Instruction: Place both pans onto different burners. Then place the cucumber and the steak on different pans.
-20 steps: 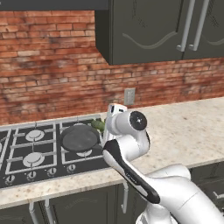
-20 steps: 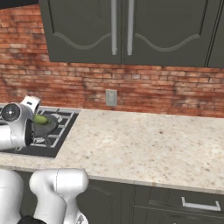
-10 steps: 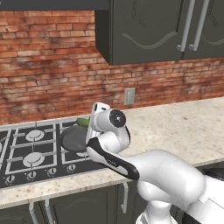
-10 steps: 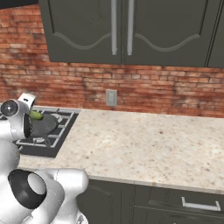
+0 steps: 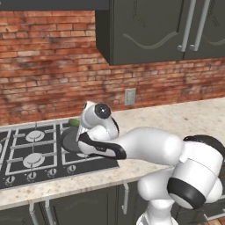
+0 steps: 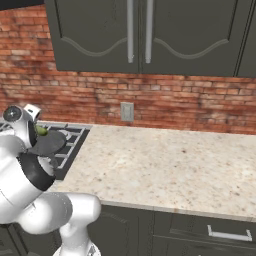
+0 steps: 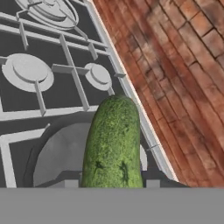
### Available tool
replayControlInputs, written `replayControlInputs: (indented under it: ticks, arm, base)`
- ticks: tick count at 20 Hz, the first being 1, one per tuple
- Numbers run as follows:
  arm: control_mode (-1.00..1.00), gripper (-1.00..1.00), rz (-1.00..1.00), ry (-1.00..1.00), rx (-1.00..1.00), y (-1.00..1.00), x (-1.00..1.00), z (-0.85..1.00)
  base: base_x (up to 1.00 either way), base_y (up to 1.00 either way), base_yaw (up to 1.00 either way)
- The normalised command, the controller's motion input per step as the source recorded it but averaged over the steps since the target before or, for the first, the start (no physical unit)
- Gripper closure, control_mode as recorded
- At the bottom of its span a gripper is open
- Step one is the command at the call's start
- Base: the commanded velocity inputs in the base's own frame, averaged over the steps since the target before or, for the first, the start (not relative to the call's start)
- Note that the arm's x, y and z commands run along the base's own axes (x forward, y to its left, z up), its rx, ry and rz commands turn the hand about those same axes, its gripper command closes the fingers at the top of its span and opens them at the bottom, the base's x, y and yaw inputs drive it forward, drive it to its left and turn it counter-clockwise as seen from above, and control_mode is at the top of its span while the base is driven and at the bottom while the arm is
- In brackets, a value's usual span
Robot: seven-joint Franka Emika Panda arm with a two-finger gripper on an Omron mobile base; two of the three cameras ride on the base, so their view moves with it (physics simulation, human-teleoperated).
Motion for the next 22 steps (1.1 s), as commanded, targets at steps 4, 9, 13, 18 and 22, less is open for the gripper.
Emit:
replayControlInputs:
  ticks: [4,9,13,18,22]
  arm:
    - [-1.00,1.00,-0.02,0.10,0.00,0.17,0.22,-0.20]
    - [-1.00,1.00,-0.04,0.13,0.00,0.00,0.04,-0.23]
    - [-1.00,1.00,-0.02,0.10,0.00,0.00,0.03,-0.23]
    - [-1.00,1.00,-0.01,0.09,0.00,0.00,0.12,-0.13]
    - [-1.00,1.00,0.00,0.05,0.00,0.00,0.18,-0.08]
  base:
    - [0.00,0.00,0.00]
    - [0.00,0.00,0.00]
    - [0.00,0.00,0.00]
    - [0.00,0.00,0.00]
    - [0.00,0.00,0.00]
